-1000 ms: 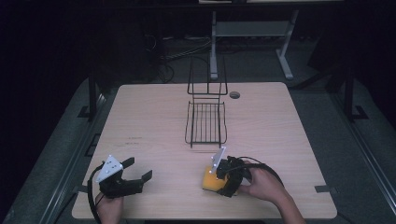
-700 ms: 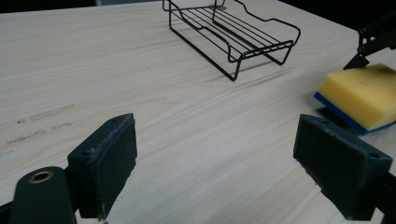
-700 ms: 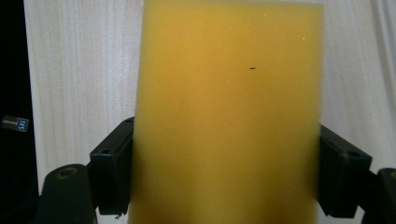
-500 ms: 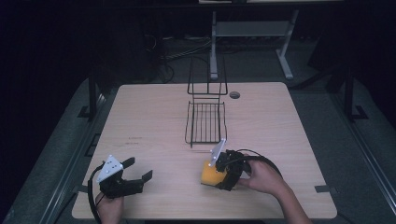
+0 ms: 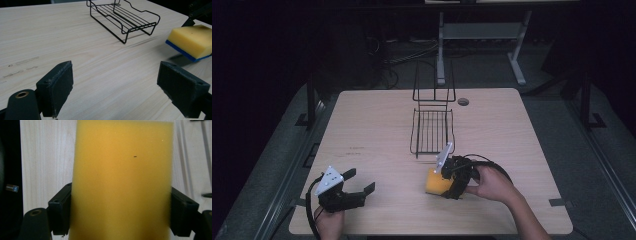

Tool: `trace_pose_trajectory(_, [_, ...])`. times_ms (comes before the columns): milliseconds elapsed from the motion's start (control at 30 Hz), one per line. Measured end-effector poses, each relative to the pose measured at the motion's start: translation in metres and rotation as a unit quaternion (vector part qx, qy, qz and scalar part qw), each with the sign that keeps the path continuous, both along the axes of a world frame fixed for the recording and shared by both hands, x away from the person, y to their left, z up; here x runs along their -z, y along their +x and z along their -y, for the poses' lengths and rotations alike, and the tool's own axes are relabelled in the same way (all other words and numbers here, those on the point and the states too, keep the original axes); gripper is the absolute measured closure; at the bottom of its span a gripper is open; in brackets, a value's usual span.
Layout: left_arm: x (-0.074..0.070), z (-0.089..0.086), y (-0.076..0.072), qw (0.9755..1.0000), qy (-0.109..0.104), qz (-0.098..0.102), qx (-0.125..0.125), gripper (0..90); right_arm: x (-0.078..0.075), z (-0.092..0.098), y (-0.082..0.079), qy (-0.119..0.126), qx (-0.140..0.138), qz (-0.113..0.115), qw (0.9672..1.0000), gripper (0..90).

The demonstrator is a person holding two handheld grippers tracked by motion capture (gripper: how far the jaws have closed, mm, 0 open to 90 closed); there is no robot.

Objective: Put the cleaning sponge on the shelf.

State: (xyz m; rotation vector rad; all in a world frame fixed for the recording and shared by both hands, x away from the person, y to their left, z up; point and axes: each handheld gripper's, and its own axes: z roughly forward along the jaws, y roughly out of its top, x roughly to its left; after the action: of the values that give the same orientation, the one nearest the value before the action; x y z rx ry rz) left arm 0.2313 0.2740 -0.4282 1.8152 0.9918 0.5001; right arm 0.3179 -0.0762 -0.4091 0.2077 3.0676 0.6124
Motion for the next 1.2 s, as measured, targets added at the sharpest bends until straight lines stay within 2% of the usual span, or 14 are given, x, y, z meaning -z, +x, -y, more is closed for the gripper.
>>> trace_pose_trajectory(300, [0.000,0.000,0.000,1.0000,-0.002,0.001,-0.002,12.8,-0.002,-0.005,0.011,-0.005,-0.005,-0.011,0.9999,21.6])
trace_pose_trajectory(767, [0.000,-0.002,0.001,1.0000,-0.005,0.001,-0.004,12.8,-0.013,-0.012,0.027,-0.010,-0.015,-0.009,0.9998,21.6])
trace_pose_trajectory(1200, [0.000,-0.002,0.001,1.0000,-0.006,0.001,-0.004,12.8,-0.016,-0.019,0.039,-0.023,-0.021,-0.003,0.9995,21.6])
